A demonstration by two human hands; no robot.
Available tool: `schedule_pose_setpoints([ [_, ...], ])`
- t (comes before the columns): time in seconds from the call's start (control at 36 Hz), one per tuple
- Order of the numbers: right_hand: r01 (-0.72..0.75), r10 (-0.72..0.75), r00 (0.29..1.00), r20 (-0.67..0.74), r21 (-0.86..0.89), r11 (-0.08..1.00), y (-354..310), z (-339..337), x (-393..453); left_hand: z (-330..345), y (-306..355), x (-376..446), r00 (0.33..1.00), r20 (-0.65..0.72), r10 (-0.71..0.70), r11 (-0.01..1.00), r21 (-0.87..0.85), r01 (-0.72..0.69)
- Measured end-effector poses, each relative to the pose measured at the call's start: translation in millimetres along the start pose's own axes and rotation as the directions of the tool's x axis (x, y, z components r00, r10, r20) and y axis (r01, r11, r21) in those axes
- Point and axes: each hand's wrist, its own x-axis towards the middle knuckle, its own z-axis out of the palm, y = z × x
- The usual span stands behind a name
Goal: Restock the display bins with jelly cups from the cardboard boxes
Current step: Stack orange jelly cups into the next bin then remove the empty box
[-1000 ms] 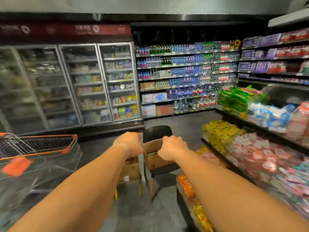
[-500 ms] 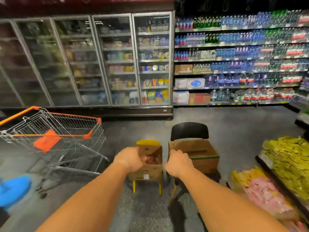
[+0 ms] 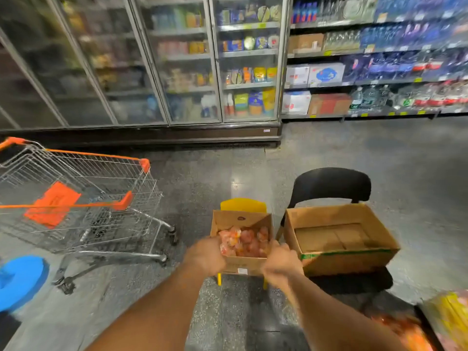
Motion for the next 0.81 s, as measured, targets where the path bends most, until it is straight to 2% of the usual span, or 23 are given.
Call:
schedule_pose_setpoints([
  [0.17, -0.084, 0.08, 0.993, 0.084, 0.042, 0.996, -5, 20, 105, 21, -13, 113, 0.995, 0.101, 0.002, 0.997, 0.071, -0.009],
  [0.25, -0.09, 0.083, 0.99, 0.112, 0.059, 0.994, -4, 31, 162, 40, -16, 173, 0.99, 0.142, 0.009, 0.999, 0.05, -0.016],
  [0.33, -0.087, 0.076, 0.988, 0.134, 0.075, 0.993, -1, 42, 222, 66, -20, 231, 0.988, 0.154, -0.001, 1.0, -0.013, 0.003],
  [0.44, -0.115, 0.098, 0.984, 0.15, 0.112, 0.987, 6, 65, 295, 105, -20, 310, 0.992, 0.123, 0.009, 0.998, 0.066, -0.018],
  [0.58, -0.119, 0.101, 0.983, 0.156, 0.113, 0.986, 16, 113, 372, 150, -16, 393, 0.982, 0.19, -0.008, 0.995, 0.1, -0.011],
  [0.67, -0.119, 0.098, 0.981, 0.168, 0.123, 0.985, 22, 145, 415, 187, -21, 439, 0.976, 0.216, -0.03, 0.998, 0.056, 0.019],
  [0.81, -0.231, 0.214, 0.967, 0.135, 0.129, 0.964, 33, 196, 489, 249, -28, 508, 0.967, 0.25, -0.049, 0.999, 0.001, 0.05],
])
